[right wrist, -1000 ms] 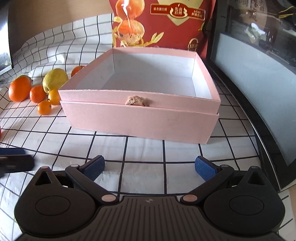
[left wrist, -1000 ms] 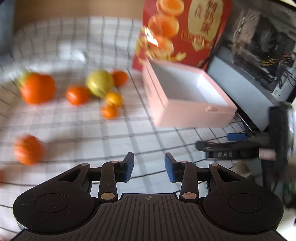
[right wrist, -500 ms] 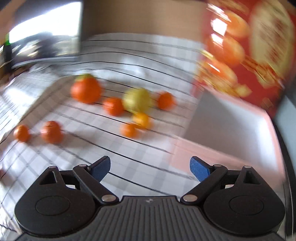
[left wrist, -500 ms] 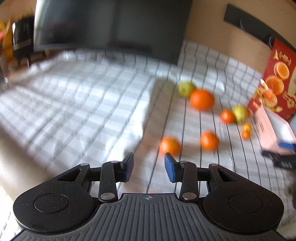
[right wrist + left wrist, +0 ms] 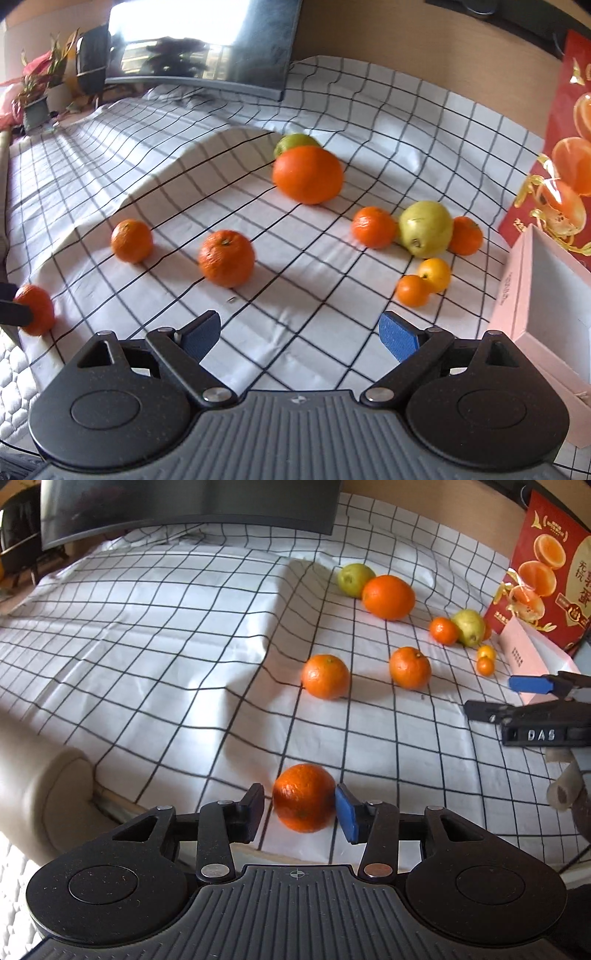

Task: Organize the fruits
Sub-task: 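Close the left tool on an orange while the right tool grasps a tangerine, then carry both fruits over the pink box and open both tools to drop them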

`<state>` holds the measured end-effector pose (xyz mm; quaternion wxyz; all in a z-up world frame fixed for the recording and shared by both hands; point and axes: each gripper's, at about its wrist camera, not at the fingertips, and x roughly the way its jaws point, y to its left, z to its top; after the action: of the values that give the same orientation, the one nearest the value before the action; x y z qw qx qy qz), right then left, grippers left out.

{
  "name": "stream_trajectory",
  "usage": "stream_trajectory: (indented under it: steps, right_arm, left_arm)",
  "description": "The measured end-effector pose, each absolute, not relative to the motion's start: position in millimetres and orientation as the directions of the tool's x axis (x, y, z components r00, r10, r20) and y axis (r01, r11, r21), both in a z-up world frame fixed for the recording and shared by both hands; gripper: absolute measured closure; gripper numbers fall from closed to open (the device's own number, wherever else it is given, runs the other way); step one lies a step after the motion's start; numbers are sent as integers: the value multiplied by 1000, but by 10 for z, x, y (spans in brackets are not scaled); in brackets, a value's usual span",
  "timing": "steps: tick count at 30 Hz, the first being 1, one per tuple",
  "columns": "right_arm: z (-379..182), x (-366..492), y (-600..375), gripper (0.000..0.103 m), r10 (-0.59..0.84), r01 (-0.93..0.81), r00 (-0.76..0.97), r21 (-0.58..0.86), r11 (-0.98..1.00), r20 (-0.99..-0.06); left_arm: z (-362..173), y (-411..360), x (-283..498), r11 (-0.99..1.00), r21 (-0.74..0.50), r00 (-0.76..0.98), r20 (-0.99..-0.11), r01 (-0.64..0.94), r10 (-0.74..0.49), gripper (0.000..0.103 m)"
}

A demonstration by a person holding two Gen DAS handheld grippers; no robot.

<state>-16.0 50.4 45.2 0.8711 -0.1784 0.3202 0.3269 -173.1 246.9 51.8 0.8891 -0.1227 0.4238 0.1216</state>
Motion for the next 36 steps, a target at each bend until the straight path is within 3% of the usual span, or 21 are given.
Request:
stream_trajectory:
  steps: [7,11,19,22,24,30,36]
  right_arm:
    - [508,-280,886,10,542,-771,517,-86,631,-662]
    - [604,-281,1268,26,629,-853,393,-11,521,-671]
    - [345,-80,1999,32,580,-868,339,-9,497,-740]
    - [207,-49,2069,44,541,-868,325,-18,497,-776]
    - [218,-75,2022,61,545,-870,320,-11,494,-775]
    - [455,-184,1609,61,566,-837,367,4,548,-738]
    - [452,-143,775,61,469,-691,475,16,723,-745]
  left_arm:
    - [387,2393,-1565,953,-106,620,-779,-283,98,58]
    - [412,2430,-1616,948,-139,640,-764,-288,82,61]
    - [355,2478,-1724,936,-206,647,-762,-285,29,57]
    - [323,2459,-1754,945,-190,644,-765,-264,26,58]
    - [331,2469,-1755,947,-192,644,-764,-259,21,58]
    - [374,2394,-1632,972,-146,652,-759,-182,9,59]
    - [404,2131,-1286,977,-211,646,-745,8,-166,59]
